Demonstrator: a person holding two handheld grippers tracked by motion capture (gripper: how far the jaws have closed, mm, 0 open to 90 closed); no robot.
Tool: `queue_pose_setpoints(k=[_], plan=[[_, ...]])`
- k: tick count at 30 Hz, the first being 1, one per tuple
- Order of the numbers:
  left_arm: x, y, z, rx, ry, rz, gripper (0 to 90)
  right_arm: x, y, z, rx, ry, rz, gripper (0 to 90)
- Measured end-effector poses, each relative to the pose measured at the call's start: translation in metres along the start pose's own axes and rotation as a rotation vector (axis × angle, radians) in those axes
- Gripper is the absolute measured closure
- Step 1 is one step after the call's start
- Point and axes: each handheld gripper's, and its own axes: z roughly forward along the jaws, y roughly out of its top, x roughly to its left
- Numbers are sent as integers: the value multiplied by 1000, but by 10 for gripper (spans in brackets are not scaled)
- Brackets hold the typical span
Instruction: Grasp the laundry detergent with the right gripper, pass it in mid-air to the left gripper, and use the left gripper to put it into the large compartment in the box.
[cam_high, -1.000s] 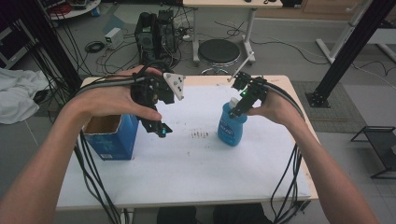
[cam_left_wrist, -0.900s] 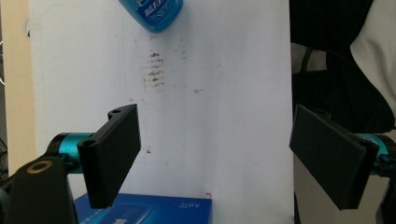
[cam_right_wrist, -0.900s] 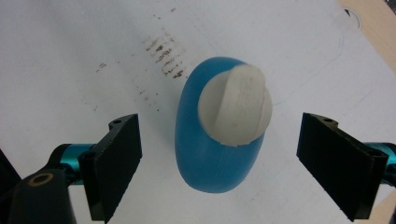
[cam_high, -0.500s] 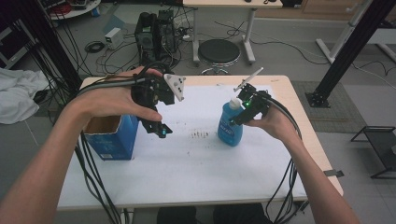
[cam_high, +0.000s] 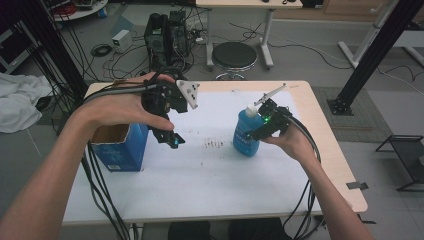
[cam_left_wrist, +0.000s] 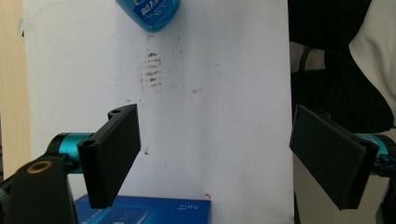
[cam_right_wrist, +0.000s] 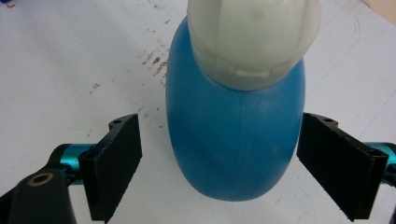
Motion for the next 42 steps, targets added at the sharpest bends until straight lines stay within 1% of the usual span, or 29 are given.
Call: queue_pose_setpoints(k=[2,3,4,5,6,7,11,12,15,16,17,18,19,20,23,24,25,26,27,29,30,32,35,36,37,38,40,41,42], plan=[[0,0,0,3,0,2,165,1,-3,3,-15,-3,13,131],[0,0,1,3,0,3,166,1,-5,5,-22,1,12,131],[0,0,1,3,0,3,166,2,-6,5,-29,-2,28,131],[0,-1,1,0,-2,1,166,2,-6,5,-29,-2,28,131],[0,-1,1,-1,0,3,166,1,-8,7,-45,-6,21,132],[0,-1,2,-4,0,-4,166,1,-11,9,-57,-7,36,131],[1,-1,3,4,-4,-2,166,0,-15,13,-71,-12,29,131],[0,-1,4,-5,-7,-7,166,1,-15,14,-70,-13,44,131],[0,-1,4,1,-2,-3,166,1,-17,16,-73,-7,42,132],[0,-1,4,-4,-9,-5,166,1,-17,18,-74,-9,43,132],[1,-1,4,5,-11,5,166,3,-17,21,-87,-16,51,132],[1,0,3,8,-6,3,166,3,-17,21,-87,-16,51,132],[1,-1,4,4,-2,3,166,3,-17,23,-87,-22,41,132],[1,-1,4,1,0,2,166,3,-17,24,-92,-18,42,132],[1,-1,4,2,-1,-4,166,4,-18,26,-91,-17,49,132],[1,-2,5,-5,-9,-9,166,4,-19,27,-88,-19,57,132],[2,-2,4,3,-11,4,166,3,-19,28,-90,-20,56,132],[2,-2,5,-1,0,-8,166,3,-20,29,-97,-15,54,132],[2,-3,5,-5,-3,-8,166,3,-21,30,-95,-17,63,132],[2,-3,6,-2,-8,-11,166,2,-22,32,-99,-24,55,132],[2,-3,6,4,-10,-2,166,2,-22,32,-99,-24,55,132],[3,-4,7,5,-17,3,166,2,-22,33,-92,-22,63,133],[3,-3,7,5,-15,3,165,3,-22,34,-92,-17,65,133],[5,-3,6,28,-16,34,165,2,-23,35,-87,-22,58,134],[2,-3,8,-7,-6,-7,165,2,-23,35,-87,-22,58,134],[3,-3,8,0,-6,1,166,3,-22,36,-89,-22,71,134],[3,-4,8,-2,-8,-1,166,3,-22,36,-87,-20,66,134],[2,-5,9,-10,-14,-7,166,3,-22,37,-91,-20,76,135],[3,-5,8,-1,-14,-3,166,3,-22,37,-88,-24,75,135]])
